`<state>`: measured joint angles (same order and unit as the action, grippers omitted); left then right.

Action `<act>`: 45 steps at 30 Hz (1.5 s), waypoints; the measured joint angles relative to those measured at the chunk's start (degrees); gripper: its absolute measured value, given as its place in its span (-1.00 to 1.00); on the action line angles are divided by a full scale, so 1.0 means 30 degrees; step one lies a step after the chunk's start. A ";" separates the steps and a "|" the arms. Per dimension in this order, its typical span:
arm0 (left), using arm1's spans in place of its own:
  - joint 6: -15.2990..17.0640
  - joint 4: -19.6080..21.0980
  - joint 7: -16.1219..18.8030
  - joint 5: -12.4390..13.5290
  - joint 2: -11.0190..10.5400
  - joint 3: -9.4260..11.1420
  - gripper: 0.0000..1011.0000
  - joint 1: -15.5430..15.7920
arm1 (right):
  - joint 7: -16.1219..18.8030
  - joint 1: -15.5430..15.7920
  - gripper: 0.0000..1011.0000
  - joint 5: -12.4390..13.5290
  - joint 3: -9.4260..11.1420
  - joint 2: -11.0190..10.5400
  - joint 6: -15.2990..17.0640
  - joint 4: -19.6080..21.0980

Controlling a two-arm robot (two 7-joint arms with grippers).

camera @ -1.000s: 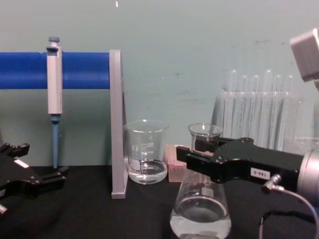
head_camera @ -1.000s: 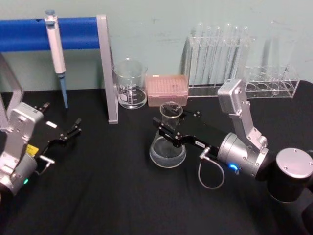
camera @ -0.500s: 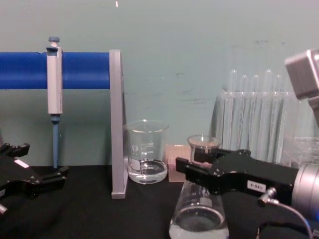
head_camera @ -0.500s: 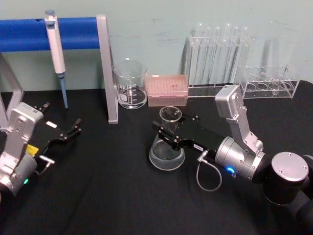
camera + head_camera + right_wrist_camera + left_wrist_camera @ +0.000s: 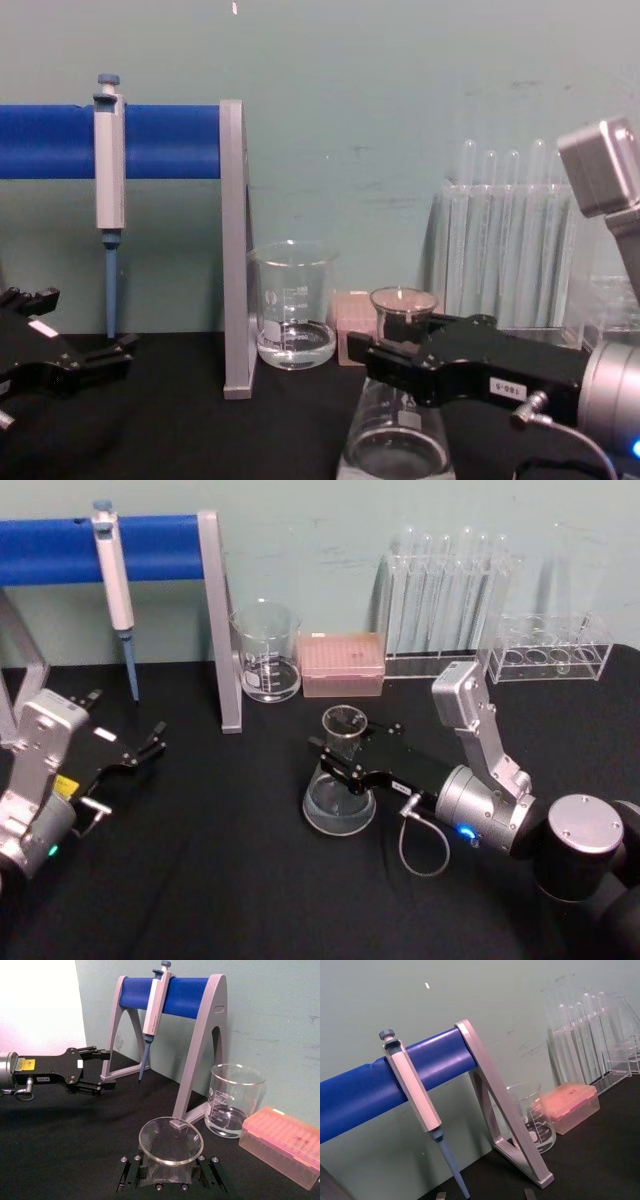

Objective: Grasp the erlenmeyer flask with one hand, shake it three times, then place it back.

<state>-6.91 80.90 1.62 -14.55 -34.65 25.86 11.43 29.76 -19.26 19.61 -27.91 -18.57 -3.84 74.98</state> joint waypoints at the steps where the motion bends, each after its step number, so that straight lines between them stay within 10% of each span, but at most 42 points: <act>1: 0.0000 0.0000 -0.0001 0.0001 0.0001 0.0000 0.98 -0.0001 | 0.0001 -0.0008 -0.11 -0.0010 -0.0002 0.0004 0.0015 -0.0017; 39: 0.0000 0.0000 0.0000 -0.0001 0.0001 0.0000 0.98 0.0000 | -0.0176 -0.0003 -0.10 -0.0390 -0.0032 -0.0005 0.0188 -0.0109; 45: 0.0000 0.0001 0.0000 0.0000 0.0001 0.0000 0.98 0.0000 | -0.0173 -0.0007 0.25 -0.0373 -0.0024 -0.0003 0.0183 -0.0102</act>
<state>-6.91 80.90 1.62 -14.55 -34.64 25.86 11.43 29.24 -19.28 18.49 -27.99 -18.58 -3.29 74.67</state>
